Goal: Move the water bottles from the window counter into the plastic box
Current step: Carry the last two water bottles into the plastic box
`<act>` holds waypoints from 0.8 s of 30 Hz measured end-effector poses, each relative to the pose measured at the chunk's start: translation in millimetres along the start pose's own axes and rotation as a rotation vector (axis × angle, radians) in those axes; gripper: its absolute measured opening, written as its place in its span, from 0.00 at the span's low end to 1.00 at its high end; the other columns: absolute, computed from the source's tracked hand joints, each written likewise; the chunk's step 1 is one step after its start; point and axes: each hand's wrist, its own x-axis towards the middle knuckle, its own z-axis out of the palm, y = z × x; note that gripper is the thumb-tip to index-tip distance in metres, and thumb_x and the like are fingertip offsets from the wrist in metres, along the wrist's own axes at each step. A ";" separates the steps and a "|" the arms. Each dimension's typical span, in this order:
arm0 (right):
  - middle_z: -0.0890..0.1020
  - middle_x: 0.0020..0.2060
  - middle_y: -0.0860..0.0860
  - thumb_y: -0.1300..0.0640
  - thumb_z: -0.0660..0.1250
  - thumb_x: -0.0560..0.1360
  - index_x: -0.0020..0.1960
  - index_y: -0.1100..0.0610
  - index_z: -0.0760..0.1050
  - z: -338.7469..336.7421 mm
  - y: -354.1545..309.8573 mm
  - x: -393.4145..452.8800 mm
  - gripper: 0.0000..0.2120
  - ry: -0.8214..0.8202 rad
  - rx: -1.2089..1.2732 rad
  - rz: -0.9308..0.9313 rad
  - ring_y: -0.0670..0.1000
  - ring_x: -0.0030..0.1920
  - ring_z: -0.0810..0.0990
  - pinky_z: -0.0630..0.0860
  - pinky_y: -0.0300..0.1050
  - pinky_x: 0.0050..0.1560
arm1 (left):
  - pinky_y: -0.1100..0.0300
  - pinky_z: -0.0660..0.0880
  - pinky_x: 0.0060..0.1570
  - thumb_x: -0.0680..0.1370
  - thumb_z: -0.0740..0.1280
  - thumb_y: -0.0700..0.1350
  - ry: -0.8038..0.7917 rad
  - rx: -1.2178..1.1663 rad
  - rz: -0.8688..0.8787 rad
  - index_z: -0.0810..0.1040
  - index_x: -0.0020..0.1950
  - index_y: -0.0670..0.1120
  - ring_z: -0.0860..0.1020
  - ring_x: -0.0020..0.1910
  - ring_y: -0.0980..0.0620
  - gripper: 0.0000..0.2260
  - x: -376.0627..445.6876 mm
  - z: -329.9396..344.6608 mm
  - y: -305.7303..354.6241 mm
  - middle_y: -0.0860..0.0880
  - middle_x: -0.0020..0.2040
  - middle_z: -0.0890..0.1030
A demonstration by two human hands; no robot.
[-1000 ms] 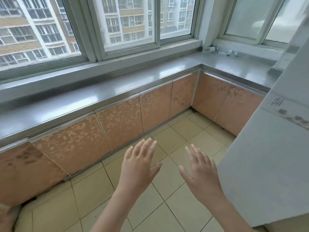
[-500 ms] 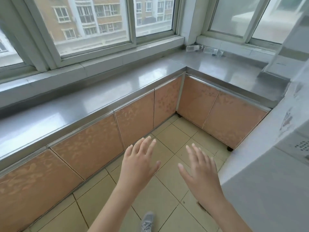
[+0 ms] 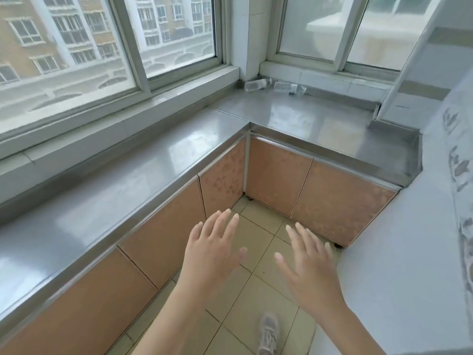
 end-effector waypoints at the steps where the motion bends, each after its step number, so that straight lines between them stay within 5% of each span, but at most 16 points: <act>1: 0.55 0.77 0.47 0.34 0.38 0.70 0.77 0.48 0.54 0.2 6.2 21.6 0.38 -0.002 0.004 0.002 0.49 0.76 0.51 0.45 0.55 0.74 | 0.49 0.77 0.56 0.72 0.56 0.62 -0.007 0.003 -0.003 0.79 0.66 0.48 0.79 0.64 0.49 0.29 21.8 5.0 0.6 0.50 0.65 0.80; 24: 0.54 0.77 0.47 0.34 0.36 0.71 0.77 0.47 0.51 -9.3 104.1 466.4 0.37 -0.043 -0.085 0.008 0.50 0.76 0.51 0.47 0.55 0.75 | 0.49 0.73 0.63 0.75 0.56 0.63 -0.108 -0.015 -0.069 0.73 0.72 0.50 0.74 0.69 0.49 0.29 454.1 110.8 -28.6 0.51 0.69 0.76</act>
